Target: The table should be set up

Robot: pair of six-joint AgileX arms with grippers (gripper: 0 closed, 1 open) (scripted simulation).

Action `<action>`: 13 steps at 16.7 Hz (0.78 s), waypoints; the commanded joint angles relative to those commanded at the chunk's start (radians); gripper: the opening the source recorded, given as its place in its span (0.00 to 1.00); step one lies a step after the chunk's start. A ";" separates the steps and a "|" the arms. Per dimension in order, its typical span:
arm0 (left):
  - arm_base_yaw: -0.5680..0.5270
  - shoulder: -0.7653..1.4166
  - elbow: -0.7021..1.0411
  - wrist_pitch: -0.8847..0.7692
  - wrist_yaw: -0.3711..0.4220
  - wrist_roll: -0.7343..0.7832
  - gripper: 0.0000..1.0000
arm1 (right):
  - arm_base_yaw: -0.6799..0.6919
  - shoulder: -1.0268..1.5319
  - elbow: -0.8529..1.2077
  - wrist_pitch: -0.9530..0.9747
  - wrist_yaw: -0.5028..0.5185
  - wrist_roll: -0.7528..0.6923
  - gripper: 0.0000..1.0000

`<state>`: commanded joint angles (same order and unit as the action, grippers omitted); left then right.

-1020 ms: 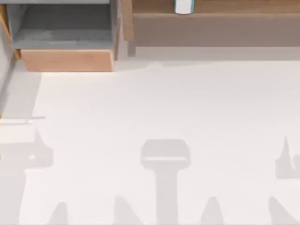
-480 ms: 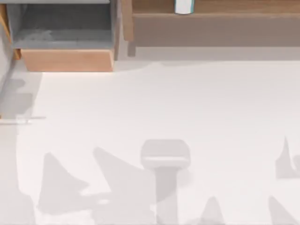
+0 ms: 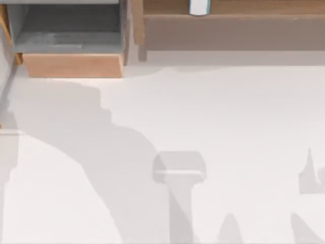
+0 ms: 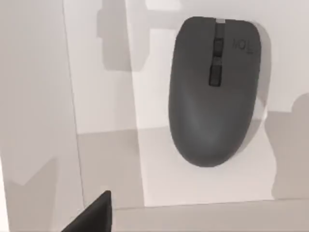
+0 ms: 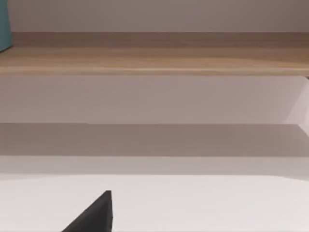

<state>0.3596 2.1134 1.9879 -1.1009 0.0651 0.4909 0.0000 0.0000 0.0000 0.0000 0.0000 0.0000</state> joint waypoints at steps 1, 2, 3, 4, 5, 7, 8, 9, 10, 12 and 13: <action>-0.001 0.097 0.089 -0.048 0.001 0.012 1.00 | 0.000 0.000 0.000 0.000 0.000 0.000 1.00; -0.002 0.185 0.171 -0.092 0.002 0.022 1.00 | 0.000 0.000 0.000 0.000 0.000 0.000 1.00; -0.004 0.264 0.245 -0.131 0.002 0.031 1.00 | 0.000 0.000 0.000 0.000 0.000 0.000 1.00; -0.006 0.331 0.311 -0.165 0.001 0.038 1.00 | 0.000 0.000 0.000 0.000 0.000 0.000 1.00; -0.009 0.388 0.369 -0.194 0.000 0.044 1.00 | 0.000 0.000 0.000 0.000 0.000 0.000 1.00; -0.014 0.471 0.461 -0.236 -0.003 0.053 1.00 | 0.000 0.000 0.000 0.000 0.000 0.000 1.00; -0.018 0.498 0.494 -0.249 -0.004 0.055 1.00 | 0.000 0.000 0.000 0.000 0.000 0.000 1.00; -0.021 0.514 0.516 -0.256 -0.005 0.057 1.00 | 0.000 0.000 0.000 0.000 0.000 0.000 1.00; -0.023 0.522 0.528 -0.259 -0.005 0.058 1.00 | 0.000 0.000 0.000 0.000 0.000 0.000 1.00; -0.023 0.522 0.529 -0.260 -0.005 0.058 1.00 | 0.000 0.000 0.000 0.000 0.000 0.000 1.00; -0.023 0.522 0.529 -0.260 -0.005 0.058 1.00 | 0.000 0.000 0.000 0.000 0.000 0.000 1.00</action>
<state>0.3367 2.6357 2.5165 -1.3604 0.0597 0.5490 0.0000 0.0000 0.0000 0.0000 0.0000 0.0000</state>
